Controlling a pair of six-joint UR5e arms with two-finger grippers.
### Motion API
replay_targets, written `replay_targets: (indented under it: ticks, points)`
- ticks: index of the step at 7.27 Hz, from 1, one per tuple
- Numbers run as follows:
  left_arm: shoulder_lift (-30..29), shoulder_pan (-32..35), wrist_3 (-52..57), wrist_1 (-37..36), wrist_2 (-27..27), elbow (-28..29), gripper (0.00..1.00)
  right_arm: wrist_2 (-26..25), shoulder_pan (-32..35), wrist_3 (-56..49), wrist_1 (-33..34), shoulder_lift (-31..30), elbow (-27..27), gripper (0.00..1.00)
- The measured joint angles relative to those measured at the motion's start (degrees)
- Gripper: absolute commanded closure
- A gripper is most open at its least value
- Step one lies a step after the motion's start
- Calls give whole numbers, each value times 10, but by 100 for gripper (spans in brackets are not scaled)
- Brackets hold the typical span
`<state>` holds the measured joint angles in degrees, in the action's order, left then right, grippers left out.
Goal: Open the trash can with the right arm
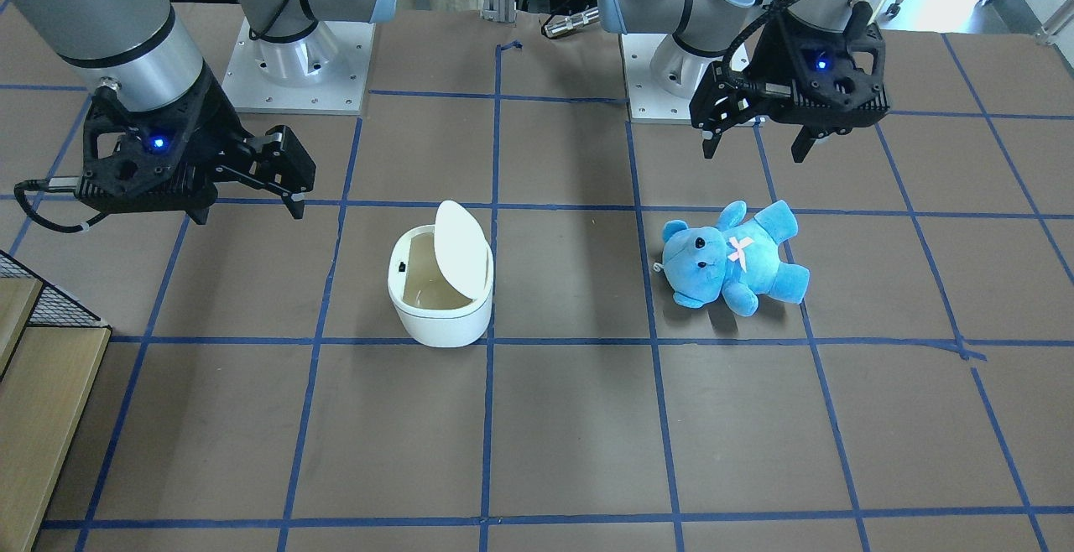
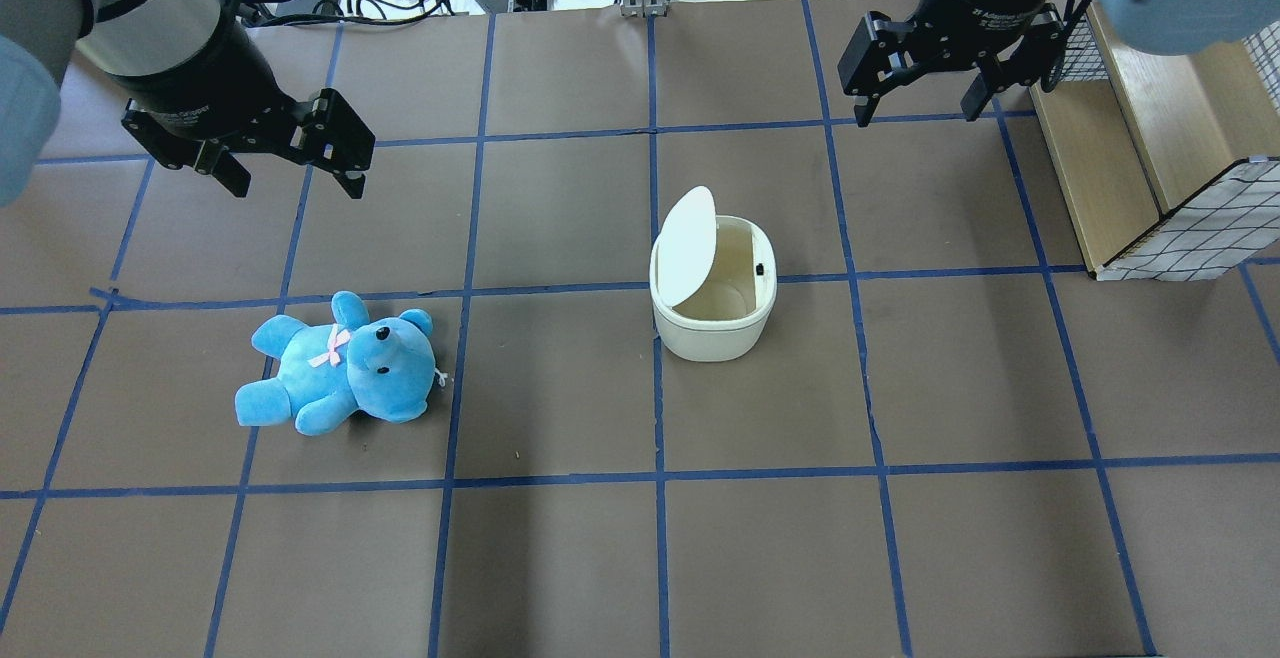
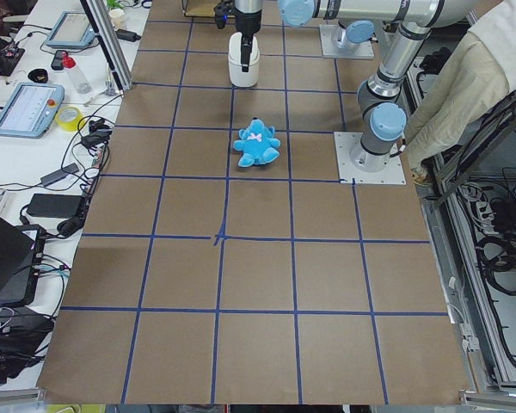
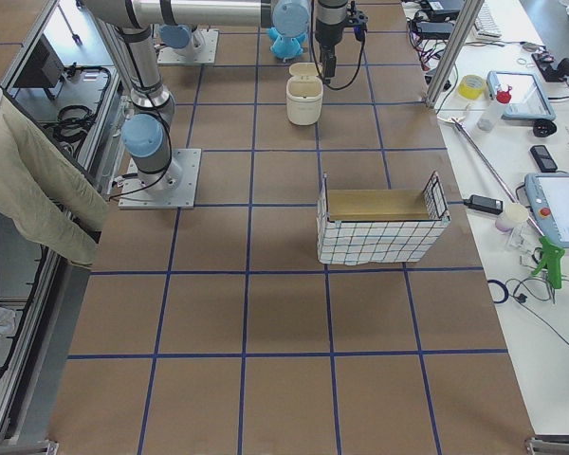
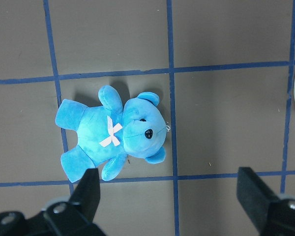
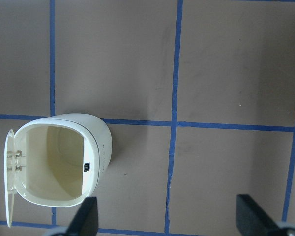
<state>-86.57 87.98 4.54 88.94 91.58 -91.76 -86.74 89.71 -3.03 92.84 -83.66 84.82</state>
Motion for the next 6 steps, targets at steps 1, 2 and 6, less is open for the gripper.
replay_targets:
  ticks: [1,2,6]
  points:
    - [0,0,0,0,0,0,0,-4,0,0,4,0,2,0]
    - [0,0,0,0,0,0,0,-8,0,-1,10,0,4,0]
    - [0,0,-1,0,0,0,0,-35,0,3,4,0,9,0]
